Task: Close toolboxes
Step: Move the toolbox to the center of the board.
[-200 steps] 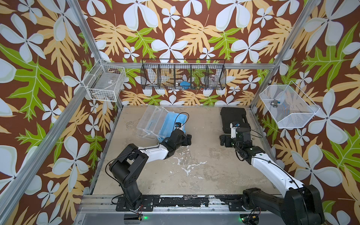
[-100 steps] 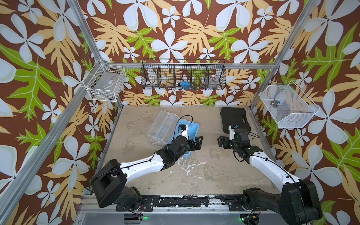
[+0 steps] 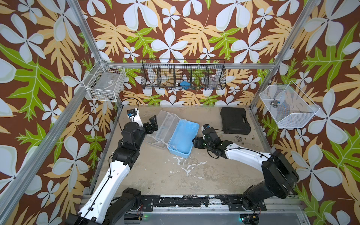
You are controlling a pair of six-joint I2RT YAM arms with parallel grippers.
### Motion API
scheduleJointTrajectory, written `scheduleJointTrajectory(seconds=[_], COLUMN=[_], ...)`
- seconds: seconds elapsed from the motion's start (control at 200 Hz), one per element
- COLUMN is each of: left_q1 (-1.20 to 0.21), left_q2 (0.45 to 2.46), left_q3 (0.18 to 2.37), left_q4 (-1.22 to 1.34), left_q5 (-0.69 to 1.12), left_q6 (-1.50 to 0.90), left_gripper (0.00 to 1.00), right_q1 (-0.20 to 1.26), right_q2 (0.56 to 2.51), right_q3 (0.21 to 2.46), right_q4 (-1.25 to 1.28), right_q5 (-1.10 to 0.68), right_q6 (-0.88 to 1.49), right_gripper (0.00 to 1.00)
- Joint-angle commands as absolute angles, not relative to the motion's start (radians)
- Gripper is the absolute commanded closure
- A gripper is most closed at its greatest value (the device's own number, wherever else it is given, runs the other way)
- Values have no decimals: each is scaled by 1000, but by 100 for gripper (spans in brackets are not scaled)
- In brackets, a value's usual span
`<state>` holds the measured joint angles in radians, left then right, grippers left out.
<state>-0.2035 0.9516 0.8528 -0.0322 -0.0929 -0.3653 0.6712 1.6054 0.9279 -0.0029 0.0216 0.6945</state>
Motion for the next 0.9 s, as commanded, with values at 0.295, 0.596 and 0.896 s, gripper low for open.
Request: scheduleJointTrajectory(seconds=[0.295, 0.596, 0.896], left_q1=[-149, -142, -105], left_q2=[974, 979, 1133], left_q3=[777, 716, 625], left_q4=[-20, -28, 31], left_q5=[-5, -51, 56], left_q6=[-356, -369, -546], left_gripper=[2, 2, 14], right_q1=[700, 605, 534], right_q2=[1728, 1660, 1590], right_q3=[991, 921, 898], right_q4=[-83, -93, -105], right_q5=[168, 129, 77], right_q6=[663, 562, 519], right_gripper=[56, 55, 40])
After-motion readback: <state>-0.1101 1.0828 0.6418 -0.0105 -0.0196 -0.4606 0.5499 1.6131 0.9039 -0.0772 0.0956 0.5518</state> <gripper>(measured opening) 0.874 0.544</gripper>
